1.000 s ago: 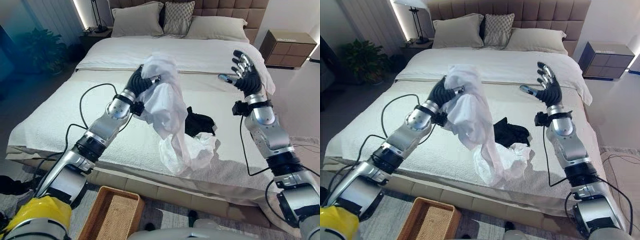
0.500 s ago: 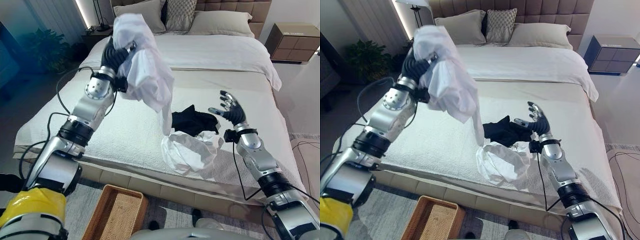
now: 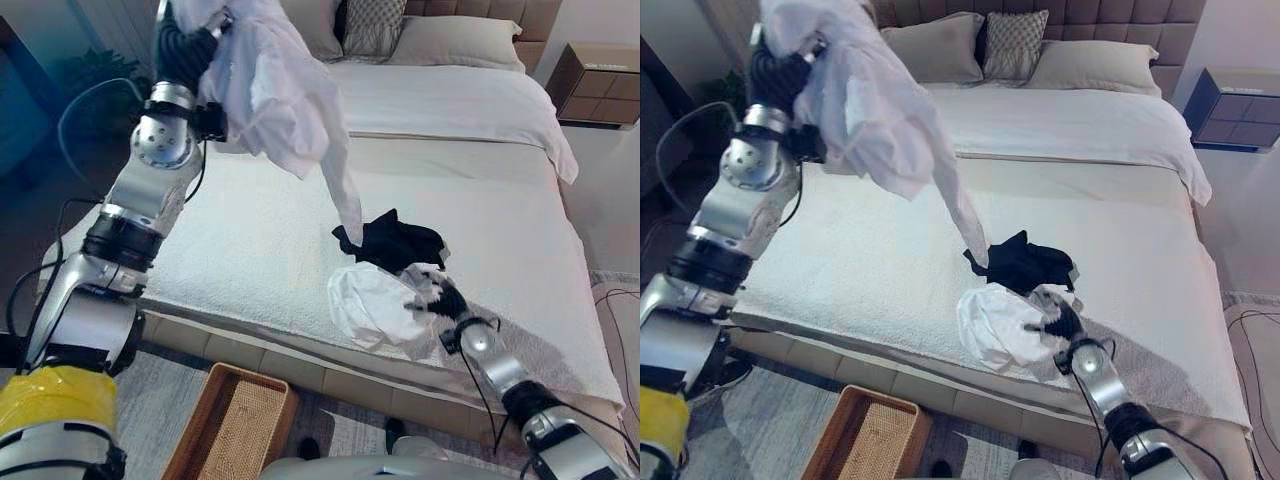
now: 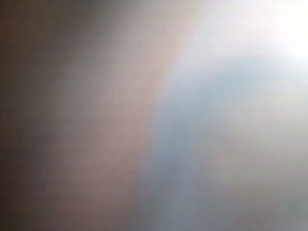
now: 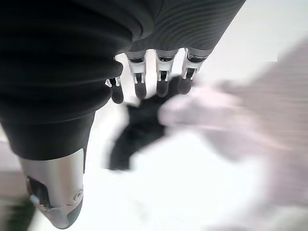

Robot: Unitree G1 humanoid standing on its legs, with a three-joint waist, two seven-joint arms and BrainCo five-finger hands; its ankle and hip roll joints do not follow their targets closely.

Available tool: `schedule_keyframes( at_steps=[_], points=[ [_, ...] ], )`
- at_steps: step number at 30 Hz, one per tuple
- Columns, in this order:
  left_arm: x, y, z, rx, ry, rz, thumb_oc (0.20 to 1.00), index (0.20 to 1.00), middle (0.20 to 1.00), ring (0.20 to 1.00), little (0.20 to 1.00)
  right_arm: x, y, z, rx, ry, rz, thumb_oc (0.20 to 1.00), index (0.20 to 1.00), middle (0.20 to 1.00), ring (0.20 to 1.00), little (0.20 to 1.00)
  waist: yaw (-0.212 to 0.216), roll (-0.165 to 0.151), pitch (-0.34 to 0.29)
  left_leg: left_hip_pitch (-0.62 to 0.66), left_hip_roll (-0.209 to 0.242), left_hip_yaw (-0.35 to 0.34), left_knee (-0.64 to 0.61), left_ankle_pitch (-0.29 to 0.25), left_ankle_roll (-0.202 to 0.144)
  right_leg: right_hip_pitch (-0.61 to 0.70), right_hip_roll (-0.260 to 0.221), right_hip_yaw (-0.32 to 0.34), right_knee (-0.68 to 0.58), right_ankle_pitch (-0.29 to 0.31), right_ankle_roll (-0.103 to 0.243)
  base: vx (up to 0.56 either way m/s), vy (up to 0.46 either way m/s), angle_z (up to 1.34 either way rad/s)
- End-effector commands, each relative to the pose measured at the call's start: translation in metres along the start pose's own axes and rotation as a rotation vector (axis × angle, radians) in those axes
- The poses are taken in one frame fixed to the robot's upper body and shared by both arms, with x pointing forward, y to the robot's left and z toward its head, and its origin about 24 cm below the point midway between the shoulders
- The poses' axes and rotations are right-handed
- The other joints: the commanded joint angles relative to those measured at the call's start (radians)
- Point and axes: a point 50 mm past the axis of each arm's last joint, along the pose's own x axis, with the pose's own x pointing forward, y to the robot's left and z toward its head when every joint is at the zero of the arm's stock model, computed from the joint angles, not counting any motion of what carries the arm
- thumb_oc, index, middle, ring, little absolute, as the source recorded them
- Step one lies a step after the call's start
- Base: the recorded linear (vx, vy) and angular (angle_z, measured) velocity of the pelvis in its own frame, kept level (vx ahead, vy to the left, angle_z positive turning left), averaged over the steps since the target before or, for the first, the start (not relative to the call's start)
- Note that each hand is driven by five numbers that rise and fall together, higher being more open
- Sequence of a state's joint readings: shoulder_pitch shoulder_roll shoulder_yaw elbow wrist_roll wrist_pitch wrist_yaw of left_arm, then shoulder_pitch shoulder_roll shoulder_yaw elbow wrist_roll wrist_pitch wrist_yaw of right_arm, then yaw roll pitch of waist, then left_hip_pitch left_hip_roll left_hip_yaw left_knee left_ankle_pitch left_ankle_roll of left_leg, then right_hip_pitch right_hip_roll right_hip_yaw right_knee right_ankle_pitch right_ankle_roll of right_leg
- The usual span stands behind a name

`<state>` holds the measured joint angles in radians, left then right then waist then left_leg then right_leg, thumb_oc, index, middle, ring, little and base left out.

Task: Pick up clothes into the bucket

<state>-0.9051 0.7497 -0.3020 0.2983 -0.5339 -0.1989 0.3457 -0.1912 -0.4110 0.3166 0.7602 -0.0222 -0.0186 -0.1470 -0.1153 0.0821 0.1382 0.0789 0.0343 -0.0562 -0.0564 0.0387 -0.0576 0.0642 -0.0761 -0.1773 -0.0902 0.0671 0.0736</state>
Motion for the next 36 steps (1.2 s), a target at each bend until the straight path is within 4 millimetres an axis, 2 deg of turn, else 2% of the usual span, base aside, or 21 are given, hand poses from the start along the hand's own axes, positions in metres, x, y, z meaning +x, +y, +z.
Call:
schedule_keyframes(
  at_steps=[1,2,3,4,5,6,7,9,12,13,18,24,26,28,32,34,36],
  points=[
    [-0.002,0.050,0.054,0.011,-0.270,0.137,0.200,0.200,0.200,0.200,0.200,-0.007,0.008,-0.024,0.002,0.083,-0.042,1.000,1.000,1.000,1.000,1.000,0.037,-0.072,-0.018,-0.056,-0.035,-0.025,0.107,-0.080,-0.017,0.019,-0.062,-0.010,0.125,-0.133,0.053,0.01,-0.003,0.08],
    [-0.003,0.051,0.053,0.012,-0.268,0.139,0.200,0.200,0.200,0.200,0.200,-0.008,0.008,-0.025,-0.001,0.083,-0.041,1.000,1.000,1.000,1.000,1.000,0.035,-0.071,-0.019,-0.056,-0.035,-0.025,0.107,-0.080,-0.017,0.019,-0.062,-0.010,0.125,-0.134,0.053,0.01,0.003,0.07],
    [-0.016,0.059,0.056,0.012,-0.289,0.143,0.200,0.200,0.200,0.200,0.200,-0.018,0.015,-0.053,0.039,0.198,-0.048,1.000,1.000,1.000,1.000,1.000,0.046,-0.075,-0.015,-0.059,-0.037,-0.034,0.108,-0.081,-0.018,0.021,-0.062,-0.020,0.126,-0.135,0.052,0.01,0.005,0.10],
    [-0.018,0.059,0.055,0.012,-0.287,0.145,0.200,0.200,0.200,0.200,0.200,-0.019,0.015,-0.053,0.036,0.198,-0.047,1.000,1.000,1.000,1.000,1.000,0.043,-0.073,-0.017,-0.059,-0.037,-0.034,0.108,-0.081,-0.018,0.021,-0.062,-0.021,0.126,-0.136,0.052,0.01,0.008,0.19],
    [-0.024,0.063,0.056,0.022,-0.291,0.137,0.200,0.200,0.200,0.200,0.200,-0.024,0.017,-0.065,0.040,0.244,-0.049,1.000,1.000,1.000,1.000,1.000,0.048,-0.075,-0.015,-0.061,-0.038,-0.040,0.110,-0.082,-0.019,0.021,-0.063,-0.026,0.127,-0.137,0.051,0.00,0.005,0.23],
    [-0.040,0.071,0.056,0.035,-0.293,0.133,0.200,0.200,0.200,0.200,0.200,-0.034,0.022,-0.085,0.035,0.328,-0.040,1.000,1.000,1.000,1.000,1.000,0.066,-0.080,-0.008,-0.066,-0.041,-0.050,0.111,-0.082,-0.020,0.022,-0.064,-0.035,0.129,-0.139,0.050,0.00,0.005,0.24],
    [-0.042,0.073,0.056,0.037,-0.291,0.137,0.200,0.200,0.200,0.200,0.200,-0.034,0.022,-0.085,0.030,0.328,-0.038,1.000,1.000,1.000,1.000,1.000,0.062,-0.078,-0.010,-0.066,-0.041,-0.051,0.112,-0.082,-0.020,0.022,-0.064,-0.036,0.129,-0.139,0.050,0.00,0.005,0.14],
    [-0.066,0.084,0.051,0.048,-0.265,0.139,0.200,0.200,0.200,0.200,0.200,-0.048,0.029,-0.107,0.031,0.421,-0.017,1.000,1.000,1.000,1.000,1.000,0.085,-0.087,0.000,-0.076,-0.044,-0.070,0.120,-0.083,-0.020,0.025,-0.066,-0.051,0.133,-0.144,0.046,-0.01,0.001,0.21],
    [-0.075,0.088,0.050,0.062,-0.254,0.143,0.200,0.200,0.200,0.200,0.200,-0.052,0.030,-0.114,0.042,0.450,-0.016,1.000,1.000,1.000,1.000,1.000,0.085,-0.088,0.001,-0.079,-0.046,-0.077,0.123,-0.084,-0.020,0.024,-0.067,-0.056,0.135,-0.145,0.045,-0.02,0.011,0.20],
    [-0.094,0.092,0.044,0.057,-0.220,0.152,0.200,0.200,0.200,0.200,0.200,-0.061,0.033,-0.126,0.068,0.515,-0.018,1.000,1.000,1.000,1.000,1.000,0.104,-0.096,0.012,-0.092,-0.051,-0.093,0.132,-0.086,-0.019,0.021,-0.071,-0.068,0.139,-0.146,0.043,-0.03,0.017,0.25],
    [-0.116,0.092,0.038,0.013,-0.176,0.147,0.200,0.200,0.200,0.200,0.200,-0.066,0.036,-0.133,0.061,0.553,-0.002,1.000,1.000,1.000,1.000,1.000,0.125,-0.105,0.027,-0.113,-0.060,-0.121,0.143,-0.084,-0.018,0.014,-0.074,-0.086,0.146,-0.148,0.040,-0.03,0.011,0.23],
    [-0.139,0.089,0.027,-0.043,-0.124,0.186,0.200,0.200,0.200,0.200,0.200,-0.060,0.039,-0.125,0.061,0.516,0.007,1.000,1.000,1.000,1.000,1.000,0.156,-0.116,0.049,-0.146,-0.072,-0.148,0.162,-0.083,-0.017,0.002,-0.079,-0.108,0.147,-0.146,0.037,-0.03,0.006,0.15],
    [-0.157,0.084,0.010,-0.125,-0.054,0.236,0.200,0.200,0.200,0.200,0.200,-0.056,0.040,-0.119,0.069,0.499,-0.002,1.000,1.000,1.000,1.000,1.000,0.168,-0.119,0.059,-0.153,-0.076,-0.153,0.165,-0.082,-0.015,-0.001,-0.082,-0.110,0.148,-0.145,0.035,-0.03,0.022,0.12],
    [-0.158,0.083,0.010,-0.125,-0.053,0.237,0.200,0.200,0.200,0.200,0.200,-0.056,0.039,-0.120,0.067,0.500,-0.003,1.000,1.000,1.000,1.000,1.000,0.167,-0.117,0.058,-0.154,-0.076,-0.153,0.166,-0.083,-0.015,-0.002,-0.082,-0.110,0.148,-0.146,0.035,-0.01,0.008,0.04],
    [-0.193,0.078,-0.023,-0.175,0.140,0.312,0.200,0.200,0.200,0.200,0.200,-0.055,0.039,-0.118,0.070,0.495,-0.018,1.000,1.000,1.000,1.000,1.000,0.182,-0.117,0.071,-0.170,-0.082,-0.163,0.177,-0.083,-0.011,-0.011,-0.089,-0.118,0.156,-0.146,0.034,-0.02,0.031,0.08],
    [-0.199,0.077,-0.029,-0.187,0.175,0.326,0.200,0.200,0.200,0.200,0.200,-0.055,0.039,-0.118,0.069,0.492,-0.023,1.000,1.000,1.000,1.000,1.000,0.183,-0.118,0.073,-0.175,-0.084,-0.166,0.180,-0.082,-0.010,-0.013,-0.091,-0.119,0.157,-0.146,0.034,-0.02,0.019,0.07],
    [-0.215,0.075,-0.047,-0.204,0.284,0.349,0.200,0.200,0.200,0.200,0.200,-0.055,0.037,-0.118,0.067,0.485,-0.033,1.000,1.000,1.000,1.000,1.000,0.183,-0.119,0.081,-0.182,-0.085,-0.170,0.184,-0.081,-0.009,-0.021,-0.094,-0.120,0.161,-0.145,0.033,-0.03,0.016,0.04]
  ],
)
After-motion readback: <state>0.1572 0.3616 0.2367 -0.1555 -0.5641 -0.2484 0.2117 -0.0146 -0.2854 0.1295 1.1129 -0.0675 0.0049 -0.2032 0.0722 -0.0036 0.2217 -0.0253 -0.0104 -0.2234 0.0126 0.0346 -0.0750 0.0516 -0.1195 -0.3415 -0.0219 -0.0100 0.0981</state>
